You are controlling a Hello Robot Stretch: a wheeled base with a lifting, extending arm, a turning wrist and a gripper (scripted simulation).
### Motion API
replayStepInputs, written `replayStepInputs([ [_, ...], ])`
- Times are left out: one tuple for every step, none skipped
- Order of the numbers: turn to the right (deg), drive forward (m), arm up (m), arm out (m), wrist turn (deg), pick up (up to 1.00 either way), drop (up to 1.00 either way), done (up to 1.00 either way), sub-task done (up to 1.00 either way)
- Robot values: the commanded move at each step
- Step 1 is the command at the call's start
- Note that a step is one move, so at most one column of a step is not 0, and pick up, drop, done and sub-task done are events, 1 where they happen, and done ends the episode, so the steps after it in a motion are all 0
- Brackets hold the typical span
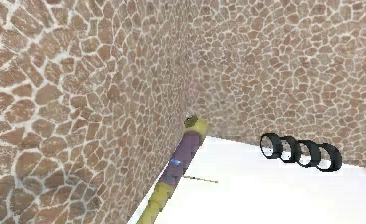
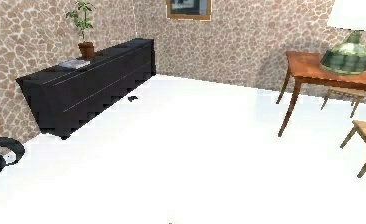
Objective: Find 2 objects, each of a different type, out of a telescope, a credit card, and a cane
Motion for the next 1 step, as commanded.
replayStepInputs([
  [0.0, 0.0, 0.0, 0.0, 0.0, 0.0, 0.0, 1.0, 0.0],
])
